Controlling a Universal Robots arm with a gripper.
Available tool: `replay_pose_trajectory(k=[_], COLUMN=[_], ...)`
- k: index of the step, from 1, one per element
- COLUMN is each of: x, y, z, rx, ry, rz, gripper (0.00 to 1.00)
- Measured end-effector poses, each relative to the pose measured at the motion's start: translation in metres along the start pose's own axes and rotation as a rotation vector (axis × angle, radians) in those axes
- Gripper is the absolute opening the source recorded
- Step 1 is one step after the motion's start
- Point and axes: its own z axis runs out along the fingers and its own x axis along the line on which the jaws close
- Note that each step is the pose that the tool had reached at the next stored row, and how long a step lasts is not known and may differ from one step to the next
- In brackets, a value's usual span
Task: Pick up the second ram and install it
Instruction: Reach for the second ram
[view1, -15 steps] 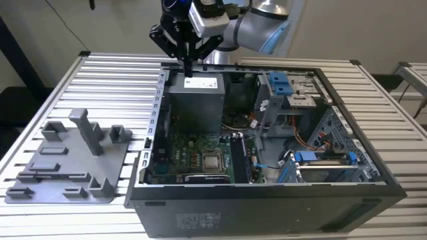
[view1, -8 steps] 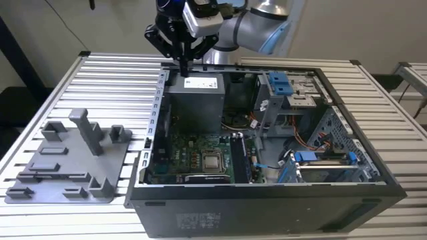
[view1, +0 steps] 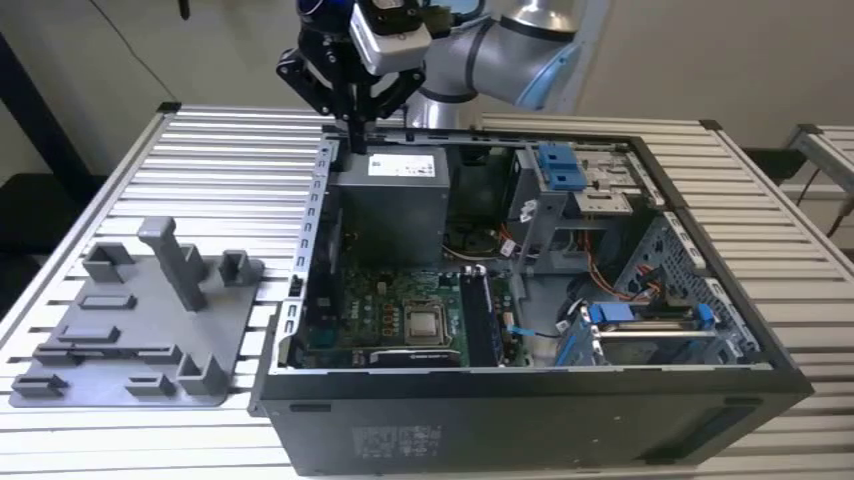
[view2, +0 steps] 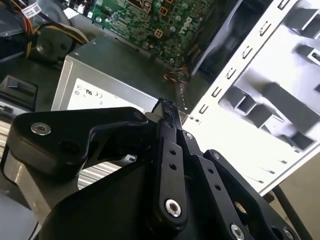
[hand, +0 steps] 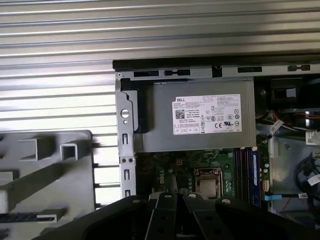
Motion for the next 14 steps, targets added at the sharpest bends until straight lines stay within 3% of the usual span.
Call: replay_pose_trajectory(k=[14], x=[0.0203], y=[-0.0014], z=[-0.0004], rx=[0.0000], ry=[0.0001], rz=[0.000], gripper=[0.11])
